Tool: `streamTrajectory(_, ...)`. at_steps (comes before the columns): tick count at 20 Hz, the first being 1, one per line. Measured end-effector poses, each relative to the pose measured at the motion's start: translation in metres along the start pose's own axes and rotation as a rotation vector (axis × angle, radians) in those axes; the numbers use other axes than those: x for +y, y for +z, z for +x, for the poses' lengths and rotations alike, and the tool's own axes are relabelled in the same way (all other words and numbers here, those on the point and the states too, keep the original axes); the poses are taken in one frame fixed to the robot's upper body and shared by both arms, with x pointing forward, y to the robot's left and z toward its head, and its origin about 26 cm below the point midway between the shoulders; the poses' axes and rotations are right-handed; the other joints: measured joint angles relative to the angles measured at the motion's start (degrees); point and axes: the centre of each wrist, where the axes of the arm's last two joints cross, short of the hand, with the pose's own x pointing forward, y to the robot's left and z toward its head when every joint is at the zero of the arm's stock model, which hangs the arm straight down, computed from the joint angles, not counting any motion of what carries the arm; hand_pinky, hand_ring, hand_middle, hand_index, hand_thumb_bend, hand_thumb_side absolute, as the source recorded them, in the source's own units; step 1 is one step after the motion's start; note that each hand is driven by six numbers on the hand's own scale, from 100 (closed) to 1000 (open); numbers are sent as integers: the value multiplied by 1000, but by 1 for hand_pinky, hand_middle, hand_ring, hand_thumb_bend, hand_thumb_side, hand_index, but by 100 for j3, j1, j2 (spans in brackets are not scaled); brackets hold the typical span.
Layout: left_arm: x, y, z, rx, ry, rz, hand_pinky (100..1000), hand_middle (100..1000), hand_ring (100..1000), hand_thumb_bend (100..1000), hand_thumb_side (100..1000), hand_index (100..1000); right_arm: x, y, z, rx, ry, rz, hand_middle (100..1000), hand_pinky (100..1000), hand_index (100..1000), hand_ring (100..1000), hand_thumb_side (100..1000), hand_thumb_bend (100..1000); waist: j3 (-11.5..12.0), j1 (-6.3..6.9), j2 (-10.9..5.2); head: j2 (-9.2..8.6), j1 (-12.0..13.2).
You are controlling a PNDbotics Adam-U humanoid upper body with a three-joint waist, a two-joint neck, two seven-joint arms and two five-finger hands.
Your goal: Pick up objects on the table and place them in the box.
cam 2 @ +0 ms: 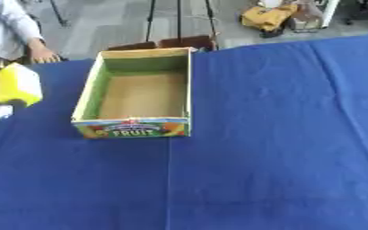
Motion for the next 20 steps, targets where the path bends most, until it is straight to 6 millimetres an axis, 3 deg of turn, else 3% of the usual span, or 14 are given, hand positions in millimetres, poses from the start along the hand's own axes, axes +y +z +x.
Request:
streamTrajectory(1,7,-5,3,-6,-11,26,245,493,537,100,614,648,1,0,0,0,-4,1,668,691,809,769,1000,253,-31,13,-6,0,28)
streamTrajectory(2,12,-11,5,-12,-21,48,244,494,537,100,692,648,1,0,0,1,-9,2,668,691,809,769,1000,237,-65,30,-15,0,63)
streamTrajectory(3,17,-17,8,-18,-32,67,244,493,537,100,608,648,1,0,1,1,-13,1,668,691,809,769,1000,252,-100,48,-20,0,98)
streamTrajectory(9,19,-54,16,-20,-47,116,224,483,527,100,592,639,4,-1,1,-1,-37,7,667,692,809,770,1000,256,-320,151,-32,-4,299)
streamTrajectory(20,-29,-111,21,47,-39,73,237,488,534,100,600,641,7,-8,2,-14,-66,-16,665,696,808,772,1000,262,-571,189,-32,-60,472)
